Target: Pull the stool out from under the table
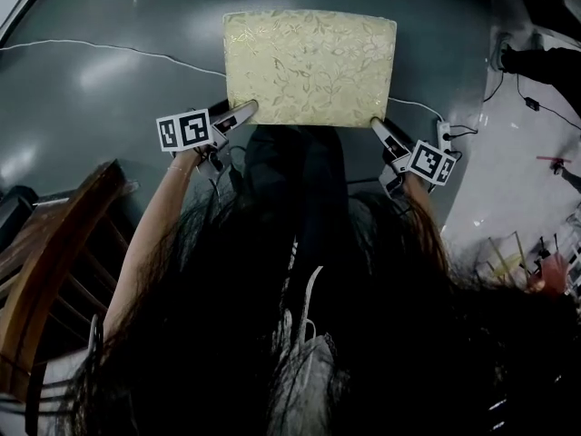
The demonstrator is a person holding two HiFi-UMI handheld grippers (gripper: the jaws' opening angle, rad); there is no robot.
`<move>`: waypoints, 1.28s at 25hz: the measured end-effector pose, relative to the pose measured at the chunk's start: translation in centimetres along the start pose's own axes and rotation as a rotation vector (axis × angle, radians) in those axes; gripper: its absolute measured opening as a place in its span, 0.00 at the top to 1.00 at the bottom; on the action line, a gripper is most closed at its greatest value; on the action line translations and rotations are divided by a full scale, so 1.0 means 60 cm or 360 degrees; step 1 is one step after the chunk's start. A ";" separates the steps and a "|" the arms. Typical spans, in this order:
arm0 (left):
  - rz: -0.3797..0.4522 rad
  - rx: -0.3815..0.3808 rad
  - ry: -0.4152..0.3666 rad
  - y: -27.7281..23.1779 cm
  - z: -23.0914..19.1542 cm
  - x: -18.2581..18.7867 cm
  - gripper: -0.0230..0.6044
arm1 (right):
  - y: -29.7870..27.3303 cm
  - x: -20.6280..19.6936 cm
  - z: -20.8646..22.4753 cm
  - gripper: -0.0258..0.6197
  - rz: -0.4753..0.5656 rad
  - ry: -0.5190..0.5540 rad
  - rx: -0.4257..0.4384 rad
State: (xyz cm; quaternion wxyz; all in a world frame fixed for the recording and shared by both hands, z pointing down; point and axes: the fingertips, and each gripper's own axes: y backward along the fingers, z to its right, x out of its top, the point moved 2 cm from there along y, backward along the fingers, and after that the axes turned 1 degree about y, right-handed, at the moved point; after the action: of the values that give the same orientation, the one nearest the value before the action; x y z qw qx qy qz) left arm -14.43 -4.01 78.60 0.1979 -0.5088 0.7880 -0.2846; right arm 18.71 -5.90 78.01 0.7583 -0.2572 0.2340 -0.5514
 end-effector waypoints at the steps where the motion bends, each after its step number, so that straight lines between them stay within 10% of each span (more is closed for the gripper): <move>1: -0.0005 0.0003 0.0008 0.000 -0.002 -0.003 0.38 | -0.001 -0.001 0.002 0.60 -0.0013 -0.0008 -0.0003; 15: -0.0053 0.0102 -0.0071 0.046 0.019 0.000 0.36 | 0.017 0.008 -0.037 0.62 -0.0078 0.0138 -0.0197; 32: 0.0078 -0.0205 -0.0725 0.228 0.347 0.058 0.36 | 0.115 0.052 -0.440 0.62 0.0271 0.0357 -0.0018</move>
State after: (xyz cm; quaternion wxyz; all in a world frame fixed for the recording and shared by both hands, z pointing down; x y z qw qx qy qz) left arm -12.74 -7.94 53.85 0.3446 -0.5522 0.7517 -0.1066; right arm 7.66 -10.55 53.28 0.7699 -0.1773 0.3414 -0.5091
